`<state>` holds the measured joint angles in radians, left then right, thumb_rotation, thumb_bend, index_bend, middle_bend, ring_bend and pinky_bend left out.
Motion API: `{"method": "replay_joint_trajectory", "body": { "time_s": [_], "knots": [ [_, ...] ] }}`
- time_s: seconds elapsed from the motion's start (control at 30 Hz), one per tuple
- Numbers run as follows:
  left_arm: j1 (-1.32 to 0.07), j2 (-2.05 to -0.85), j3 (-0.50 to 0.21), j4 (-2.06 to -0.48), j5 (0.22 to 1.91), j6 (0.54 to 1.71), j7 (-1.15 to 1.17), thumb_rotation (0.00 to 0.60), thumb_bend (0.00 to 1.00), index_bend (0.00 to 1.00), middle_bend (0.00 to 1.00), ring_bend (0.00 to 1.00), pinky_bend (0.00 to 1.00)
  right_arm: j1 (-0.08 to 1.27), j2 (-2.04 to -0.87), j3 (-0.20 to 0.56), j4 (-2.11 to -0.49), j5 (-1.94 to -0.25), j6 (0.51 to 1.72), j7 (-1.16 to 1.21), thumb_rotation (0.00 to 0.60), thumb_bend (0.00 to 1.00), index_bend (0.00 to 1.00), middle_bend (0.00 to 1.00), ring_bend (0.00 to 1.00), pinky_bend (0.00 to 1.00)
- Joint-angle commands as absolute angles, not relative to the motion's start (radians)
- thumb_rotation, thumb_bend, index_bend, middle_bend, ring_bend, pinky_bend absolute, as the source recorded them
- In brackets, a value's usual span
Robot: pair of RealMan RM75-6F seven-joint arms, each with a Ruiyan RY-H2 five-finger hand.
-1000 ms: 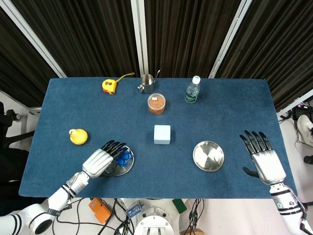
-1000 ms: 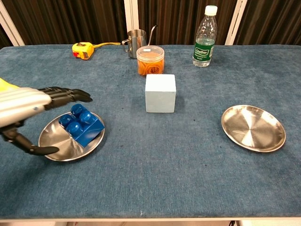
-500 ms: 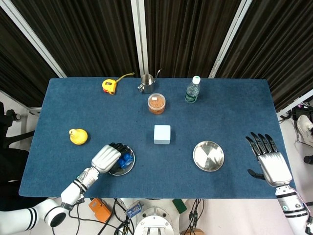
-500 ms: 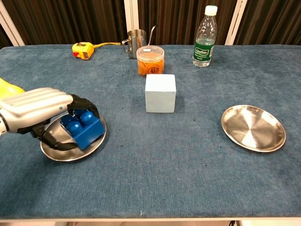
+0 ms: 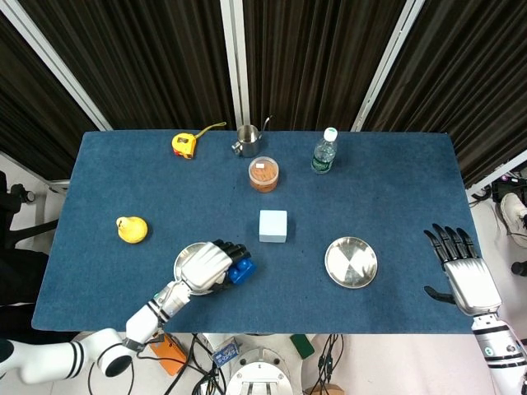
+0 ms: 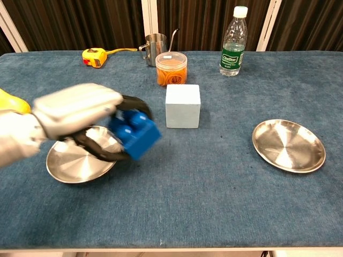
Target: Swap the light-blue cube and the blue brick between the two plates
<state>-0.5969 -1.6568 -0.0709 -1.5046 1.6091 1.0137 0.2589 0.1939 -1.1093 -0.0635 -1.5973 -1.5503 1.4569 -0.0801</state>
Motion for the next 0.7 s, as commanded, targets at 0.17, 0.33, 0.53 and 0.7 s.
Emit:
{"method": "replay_joint_trajectory", "body": {
  "time_s": [0.17,0.33,0.53,0.7],
  "knots": [
    [-0.697,-1.84,-0.107,-1.428,1.552,0.913,0.4,0.6,0.3,0.57,0.43,0.35,0.44,0.19,-1.088,-0.045,-1.589,-1.54,1.437,-0.029,0.6,0.21,0.0,0.0,0.0,0.01],
    [-0.722,-1.889,-0.126,-1.379,1.483,0.87,0.447,0.6,0.19,0.36,0.24,0.19,0.3,0.191,-1.076,-0.035,-1.584,-1.537,1.42,-0.001,0.6,0.21,0.0,0.0,0.0,0.01],
    [-0.747,-1.904,-0.159,-1.401,1.435,0.863,0.432,0.6,0.0,0.15,0.05,0.0,0.2,0.192,-1.068,-0.021,-1.582,-1.52,1.397,0.013,0.6,0.21,0.0,0.0,0.0,0.01],
    [-0.775,-1.878,-0.177,-1.49,1.445,0.869,0.414,0.6,0.0,0.13,0.03,0.0,0.19,0.187,-1.063,-0.012,-1.584,-1.512,1.393,0.016,0.6,0.21,0.0,0.0,0.0,0.01]
  ]
}}
